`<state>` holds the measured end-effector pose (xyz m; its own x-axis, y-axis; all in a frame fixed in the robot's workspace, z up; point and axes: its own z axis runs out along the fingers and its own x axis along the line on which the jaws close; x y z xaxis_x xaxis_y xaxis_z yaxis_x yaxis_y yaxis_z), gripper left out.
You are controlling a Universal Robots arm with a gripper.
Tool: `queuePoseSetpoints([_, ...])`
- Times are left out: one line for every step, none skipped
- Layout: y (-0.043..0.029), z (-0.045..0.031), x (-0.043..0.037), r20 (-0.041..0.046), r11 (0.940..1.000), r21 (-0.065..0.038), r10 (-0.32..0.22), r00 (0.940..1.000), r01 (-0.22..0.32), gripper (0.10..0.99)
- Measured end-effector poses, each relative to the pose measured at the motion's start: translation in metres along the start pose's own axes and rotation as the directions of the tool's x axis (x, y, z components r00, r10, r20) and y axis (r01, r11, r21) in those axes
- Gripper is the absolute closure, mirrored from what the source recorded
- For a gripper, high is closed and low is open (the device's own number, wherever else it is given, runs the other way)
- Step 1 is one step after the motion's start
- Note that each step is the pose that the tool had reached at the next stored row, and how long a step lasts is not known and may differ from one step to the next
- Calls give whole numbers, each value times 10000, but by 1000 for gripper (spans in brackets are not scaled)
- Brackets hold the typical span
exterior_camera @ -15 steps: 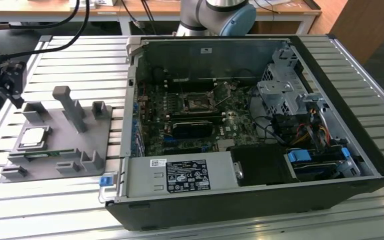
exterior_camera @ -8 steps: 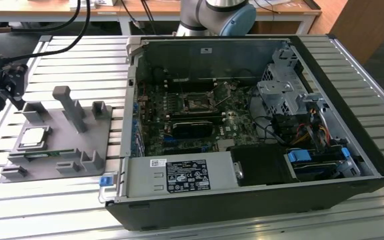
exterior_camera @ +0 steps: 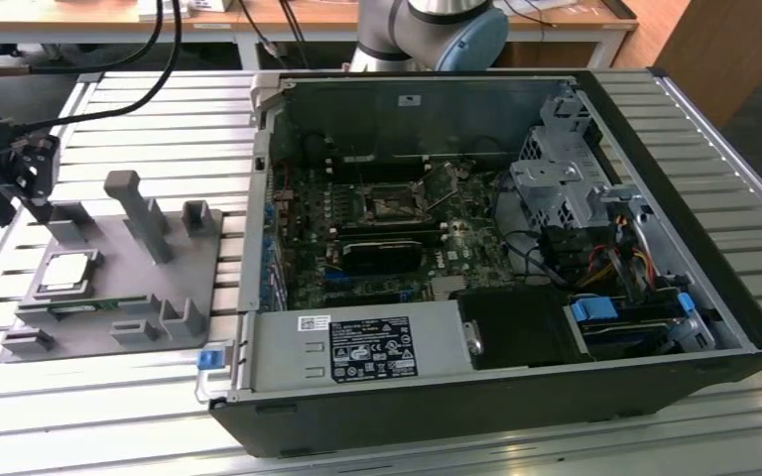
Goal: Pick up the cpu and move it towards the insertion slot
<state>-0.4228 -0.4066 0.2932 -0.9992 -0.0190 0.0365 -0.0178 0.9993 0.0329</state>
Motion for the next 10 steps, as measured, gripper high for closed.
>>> queuePoseSetpoints([-1,16,0,0,10000,2,-1,10000,1,675])
queuePoseSetpoints([-1,32,2,-2,10000,7,-1,10000,1,675])
queuePoseSetpoints([-1,48,4,-2,10000,11,0,10000,0,675])
queuePoseSetpoints([-2,66,7,-1,10000,16,0,10000,0,663])
queuePoseSetpoints([-2,85,13,-1,10000,23,1,10000,-1,663])
queuePoseSetpoints([-3,104,19,-1,10000,32,2,10000,-2,608])
queuePoseSetpoints([-3,121,25,-2,10000,45,2,10000,-2,545])
queuePoseSetpoints([-4,138,31,-2,10000,58,2,10000,-2,486])
queuePoseSetpoints([-4,155,39,-2,10000,68,2,10000,-2,486])
queuePoseSetpoints([-4,170,45,-3,10000,71,3,10000,-3,486])
